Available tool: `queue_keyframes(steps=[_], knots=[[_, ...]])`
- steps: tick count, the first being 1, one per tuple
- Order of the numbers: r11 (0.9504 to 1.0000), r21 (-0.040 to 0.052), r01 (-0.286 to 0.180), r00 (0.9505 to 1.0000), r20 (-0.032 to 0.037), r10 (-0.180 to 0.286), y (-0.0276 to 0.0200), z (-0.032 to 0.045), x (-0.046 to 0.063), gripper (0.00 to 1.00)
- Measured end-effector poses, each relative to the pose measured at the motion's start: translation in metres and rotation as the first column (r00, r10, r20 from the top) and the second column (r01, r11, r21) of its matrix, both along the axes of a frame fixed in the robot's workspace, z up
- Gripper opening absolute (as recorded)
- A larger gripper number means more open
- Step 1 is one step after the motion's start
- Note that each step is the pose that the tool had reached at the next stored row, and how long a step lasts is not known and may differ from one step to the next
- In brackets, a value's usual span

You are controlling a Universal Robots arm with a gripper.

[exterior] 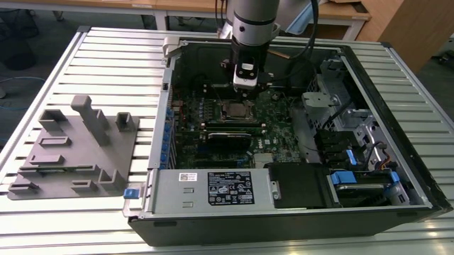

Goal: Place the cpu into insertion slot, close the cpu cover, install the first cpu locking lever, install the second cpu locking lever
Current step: 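Close the cpu cover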

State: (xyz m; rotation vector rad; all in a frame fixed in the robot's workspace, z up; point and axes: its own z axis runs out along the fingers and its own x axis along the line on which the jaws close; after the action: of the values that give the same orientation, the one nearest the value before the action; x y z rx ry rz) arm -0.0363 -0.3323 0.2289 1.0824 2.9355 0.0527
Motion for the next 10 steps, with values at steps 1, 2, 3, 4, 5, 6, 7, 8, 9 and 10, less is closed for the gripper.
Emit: queue_keyframes(steps=[1,2,3,4,5,6,7,8,9,10], knots=[[1.0000,0.0001,-0.001,1.0000,0.0000,0.001,0.0000,0.0000,0.0000,0.10],[1.0000,0.0001,-0.001,1.0000,0.0000,0.001,0.0000,0.0000,0.0000,0.10],[1.0000,0.0001,-0.003,1.0000,0.0000,0.003,0.0000,0.0000,0.0000,0.10],[1.0000,0.0001,-0.005,1.0000,0.0000,0.005,0.0000,0.0000,0.0000,0.10],[1.0000,0.0001,-0.005,1.0000,0.0000,0.005,0.0000,0.0000,0.0000,0.10],[1.0000,0.0001,-0.005,1.0000,0.0000,0.005,0.0000,0.0000,0.0000,0.10],[1.0000,0.0001,-0.005,1.0000,0.0000,0.005,0.0000,0.0000,0.0000,0.10],[1.0000,0.0001,-0.005,1.0000,0.0000,0.005,0.0000,0.0000,0.0000,0.10],[1.0000,0.0001,-0.005,1.0000,0.0000,0.005,0.0000,0.0000,0.0000,0.10],[1.0000,0.0001,-0.005,1.0000,0.0000,0.005,0.0000,0.0000,0.0000,0.10]])
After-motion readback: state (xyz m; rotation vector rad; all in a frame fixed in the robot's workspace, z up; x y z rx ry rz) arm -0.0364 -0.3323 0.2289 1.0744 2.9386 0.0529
